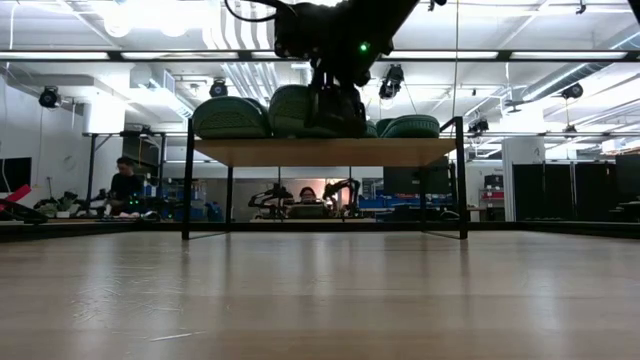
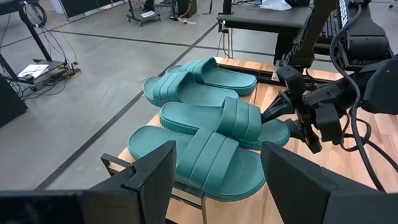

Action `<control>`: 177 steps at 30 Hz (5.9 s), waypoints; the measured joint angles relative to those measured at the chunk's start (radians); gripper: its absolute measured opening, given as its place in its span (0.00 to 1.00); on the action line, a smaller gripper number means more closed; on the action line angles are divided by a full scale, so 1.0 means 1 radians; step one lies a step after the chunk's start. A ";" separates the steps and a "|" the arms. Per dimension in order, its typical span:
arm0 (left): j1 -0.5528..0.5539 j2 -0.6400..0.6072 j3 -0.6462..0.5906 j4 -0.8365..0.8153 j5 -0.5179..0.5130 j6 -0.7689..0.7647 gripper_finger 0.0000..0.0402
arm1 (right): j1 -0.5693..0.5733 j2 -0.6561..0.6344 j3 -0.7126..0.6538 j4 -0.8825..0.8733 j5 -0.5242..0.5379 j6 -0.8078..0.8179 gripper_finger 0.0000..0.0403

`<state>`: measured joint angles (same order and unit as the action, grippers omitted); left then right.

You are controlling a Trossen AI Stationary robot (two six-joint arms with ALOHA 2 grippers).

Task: Pick and place slides into the shelf
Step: Put the green slide on the shelf, then return to Home Position

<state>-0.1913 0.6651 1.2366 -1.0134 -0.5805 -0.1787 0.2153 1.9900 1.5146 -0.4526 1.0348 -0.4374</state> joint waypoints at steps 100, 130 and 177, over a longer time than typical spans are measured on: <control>0.000 -0.035 0.000 -0.015 -0.073 0.001 0.55 | -0.286 -1.344 -1.198 0.716 -1.059 0.315 0.02; 0.000 -0.031 -0.002 0.010 -0.110 0.027 0.55 | 0.071 -1.986 -1.485 0.515 -0.777 0.156 0.02; 0.000 -0.115 -0.486 0.736 0.194 0.349 0.55 | -0.170 -1.927 -1.505 0.470 -0.956 0.355 0.02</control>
<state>-0.1913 0.5497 0.7505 -0.2774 -0.3864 0.1698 0.0456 0.0626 0.0093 0.0170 0.0784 -0.0825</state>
